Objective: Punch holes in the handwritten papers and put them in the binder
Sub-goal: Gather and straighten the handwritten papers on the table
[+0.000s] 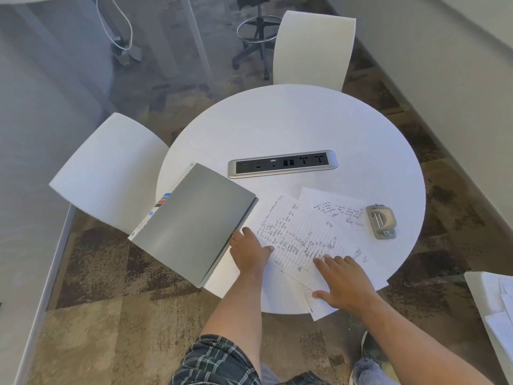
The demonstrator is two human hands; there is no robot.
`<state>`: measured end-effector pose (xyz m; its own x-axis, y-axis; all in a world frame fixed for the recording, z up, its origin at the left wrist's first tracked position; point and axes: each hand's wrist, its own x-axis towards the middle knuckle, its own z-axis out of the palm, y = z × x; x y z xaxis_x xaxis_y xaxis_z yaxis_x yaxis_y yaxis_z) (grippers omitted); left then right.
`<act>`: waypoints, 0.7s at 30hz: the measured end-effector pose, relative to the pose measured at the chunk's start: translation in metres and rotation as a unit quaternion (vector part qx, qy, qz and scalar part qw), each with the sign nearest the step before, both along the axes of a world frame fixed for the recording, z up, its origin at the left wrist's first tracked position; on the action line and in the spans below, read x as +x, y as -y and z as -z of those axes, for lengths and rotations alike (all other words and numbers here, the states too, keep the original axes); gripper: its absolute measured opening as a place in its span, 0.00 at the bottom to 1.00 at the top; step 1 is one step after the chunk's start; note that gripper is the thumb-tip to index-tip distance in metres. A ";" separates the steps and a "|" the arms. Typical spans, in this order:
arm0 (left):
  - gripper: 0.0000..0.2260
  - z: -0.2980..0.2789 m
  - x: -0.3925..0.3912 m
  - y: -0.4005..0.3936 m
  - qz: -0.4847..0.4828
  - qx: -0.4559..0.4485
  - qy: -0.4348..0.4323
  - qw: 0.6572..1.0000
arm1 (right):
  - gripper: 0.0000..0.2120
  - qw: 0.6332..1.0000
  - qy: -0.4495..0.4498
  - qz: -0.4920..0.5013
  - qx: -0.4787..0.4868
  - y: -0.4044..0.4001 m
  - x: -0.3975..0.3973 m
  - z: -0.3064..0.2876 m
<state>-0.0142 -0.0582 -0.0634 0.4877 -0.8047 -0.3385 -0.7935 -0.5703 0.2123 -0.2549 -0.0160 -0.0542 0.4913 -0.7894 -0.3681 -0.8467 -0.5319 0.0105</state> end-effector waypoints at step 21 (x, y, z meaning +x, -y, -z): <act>0.23 -0.046 -0.001 0.015 -0.164 -0.166 -0.534 0.813 | 0.51 0.932 0.237 0.270 0.042 0.039 0.013 -0.022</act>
